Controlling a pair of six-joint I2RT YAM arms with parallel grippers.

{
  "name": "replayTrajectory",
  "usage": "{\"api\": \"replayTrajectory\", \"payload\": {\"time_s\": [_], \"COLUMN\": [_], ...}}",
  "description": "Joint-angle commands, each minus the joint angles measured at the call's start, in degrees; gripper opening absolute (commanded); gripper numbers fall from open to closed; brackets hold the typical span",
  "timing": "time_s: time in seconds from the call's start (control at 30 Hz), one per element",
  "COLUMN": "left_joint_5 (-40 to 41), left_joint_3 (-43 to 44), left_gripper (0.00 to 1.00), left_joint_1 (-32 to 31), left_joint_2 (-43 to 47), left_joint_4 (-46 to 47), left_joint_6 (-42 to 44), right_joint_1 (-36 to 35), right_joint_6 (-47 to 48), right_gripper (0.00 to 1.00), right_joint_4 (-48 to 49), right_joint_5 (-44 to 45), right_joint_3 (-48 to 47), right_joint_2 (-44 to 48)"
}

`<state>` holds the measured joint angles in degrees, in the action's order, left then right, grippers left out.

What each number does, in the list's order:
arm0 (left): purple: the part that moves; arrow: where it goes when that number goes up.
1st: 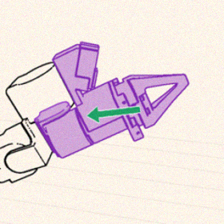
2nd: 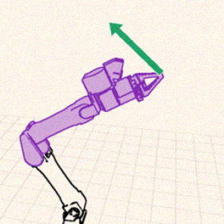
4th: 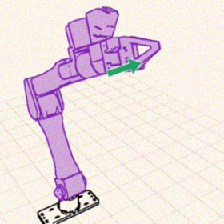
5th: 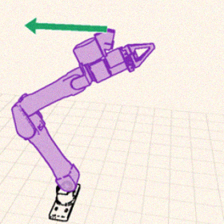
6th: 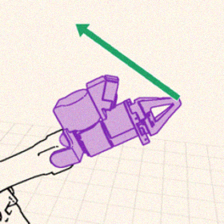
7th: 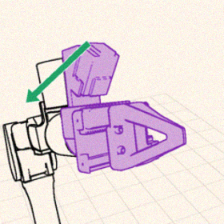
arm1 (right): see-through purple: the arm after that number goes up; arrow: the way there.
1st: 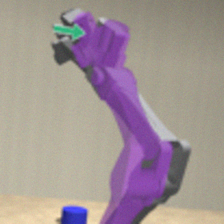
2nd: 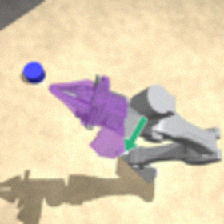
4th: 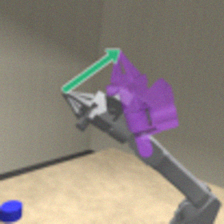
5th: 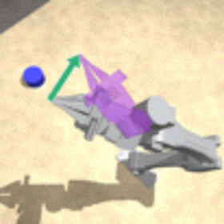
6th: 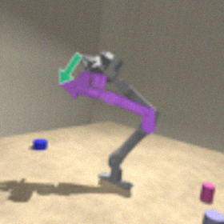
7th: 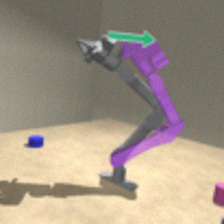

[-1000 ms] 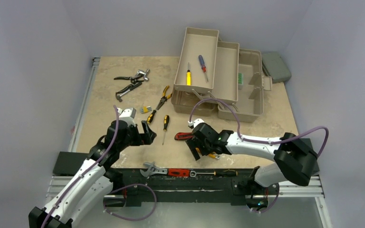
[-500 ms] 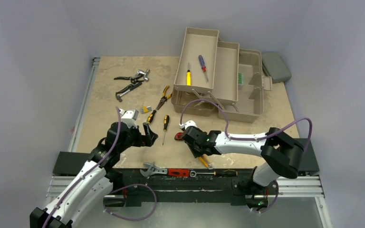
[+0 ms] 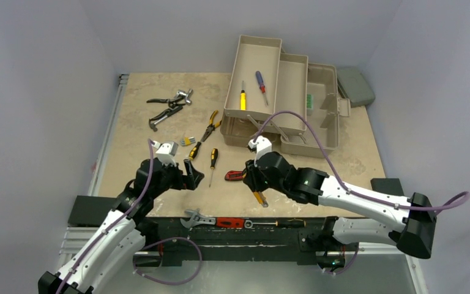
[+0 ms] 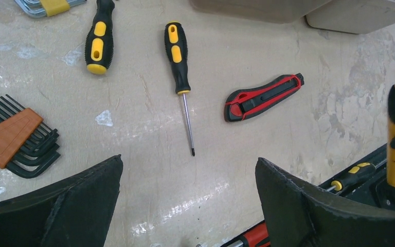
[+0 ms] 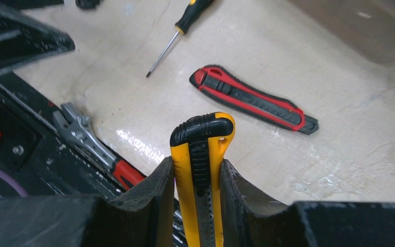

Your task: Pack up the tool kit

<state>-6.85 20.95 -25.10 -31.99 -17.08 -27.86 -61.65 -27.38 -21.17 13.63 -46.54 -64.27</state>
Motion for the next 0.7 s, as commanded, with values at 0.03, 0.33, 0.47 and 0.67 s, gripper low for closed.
{"api": "replayTrajectory", "payload": {"time_s": [0.03,0.33,0.47,0.67], "left_joint_5": [-1.4,-1.4,-1.7,-2.1], "left_joint_3": [0.0,0.2,0.1,0.0], "left_gripper": [0.96,0.96,0.96,0.96], "left_joint_1": [0.1,0.2,0.1,0.2], "left_joint_2": [-0.9,-1.8,-1.7,-2.0], "left_joint_4": [2.9,2.9,3.0,3.4], "left_joint_6": [1.1,1.1,1.1,1.2], "right_joint_1": [3.4,24.6,31.0,39.8], "right_joint_6": [-2.9,2.6,5.4,6.7], "right_gripper": [0.0,0.0,0.0,0.0], "right_joint_4": [-2.7,-9.3,-10.8,-7.2], "right_joint_5": [9.6,9.0,9.9,5.8], "right_joint_3": [-6.8,-16.6,-21.8,-29.4], "right_joint_2": [4.9,6.0,4.3,-2.3]}}
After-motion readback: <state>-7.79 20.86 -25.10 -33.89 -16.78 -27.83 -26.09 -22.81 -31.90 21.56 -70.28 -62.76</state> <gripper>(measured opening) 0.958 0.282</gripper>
